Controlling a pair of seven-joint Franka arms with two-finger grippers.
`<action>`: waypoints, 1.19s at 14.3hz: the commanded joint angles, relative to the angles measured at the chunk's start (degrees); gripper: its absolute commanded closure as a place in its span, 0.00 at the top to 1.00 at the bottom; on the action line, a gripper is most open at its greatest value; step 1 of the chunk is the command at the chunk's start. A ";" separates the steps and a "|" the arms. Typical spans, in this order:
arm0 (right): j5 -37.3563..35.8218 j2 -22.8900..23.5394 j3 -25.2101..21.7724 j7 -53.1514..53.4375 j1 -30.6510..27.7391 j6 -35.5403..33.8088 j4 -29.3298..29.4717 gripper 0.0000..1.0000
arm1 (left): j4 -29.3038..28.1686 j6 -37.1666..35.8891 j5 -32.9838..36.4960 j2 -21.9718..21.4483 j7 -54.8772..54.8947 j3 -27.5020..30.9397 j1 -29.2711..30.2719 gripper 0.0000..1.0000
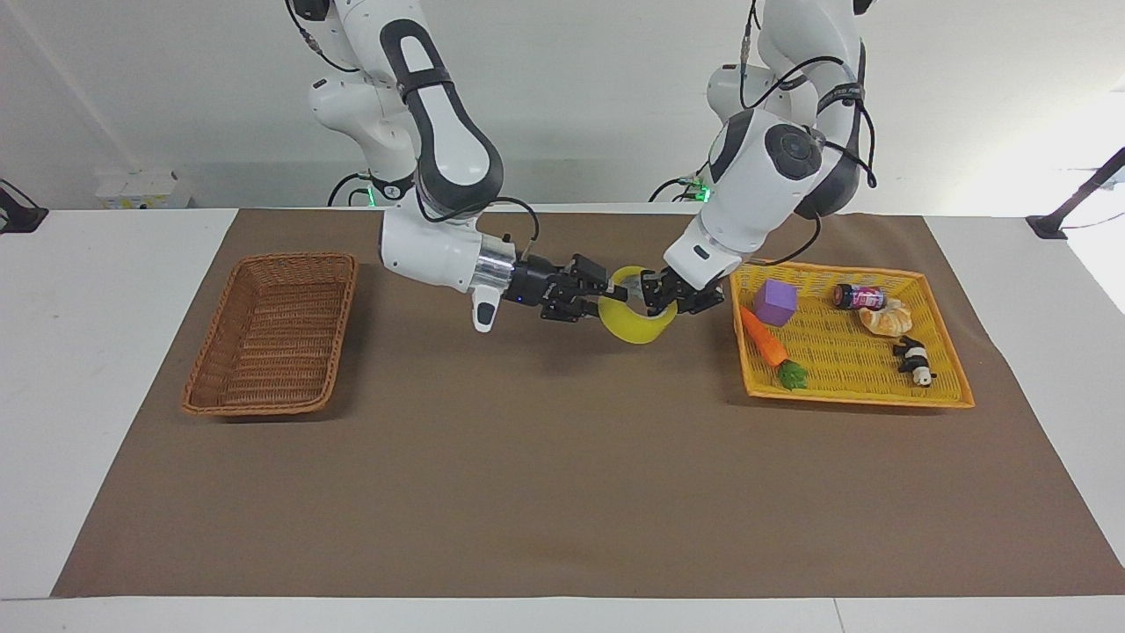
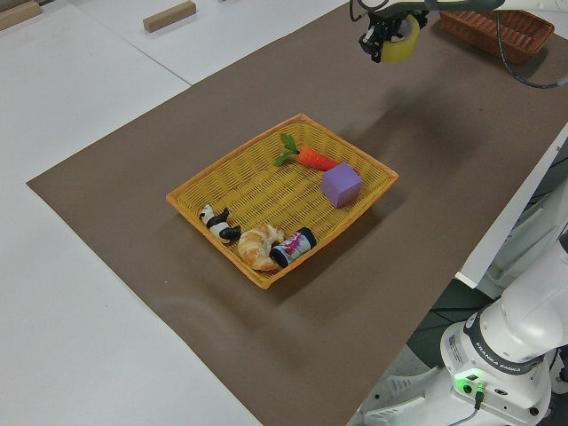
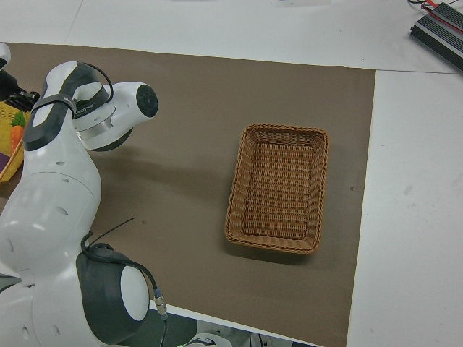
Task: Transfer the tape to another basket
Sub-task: 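Grasp the tape roll with the right gripper from the left gripper, then open the left gripper and withdraw it while the right gripper holds the tape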
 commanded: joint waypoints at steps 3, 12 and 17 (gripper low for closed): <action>-1.60 0.17 -0.07 -0.53 -0.14 0.02 -0.05 0.00 | 1.43 -1.75 -0.65 -0.33 -0.29 0.99 -1.01 0.57; -4.39 0.00 -0.15 -0.53 -5.04 -4.53 -0.14 0.00 | 8.73 -14.40 6.00 -7.27 9.26 5.38 13.82 1.00; -17.39 -1.14 -0.33 -0.71 -21.20 -20.08 0.73 0.00 | 8.20 -15.64 13.68 -7.36 20.89 5.47 23.41 1.00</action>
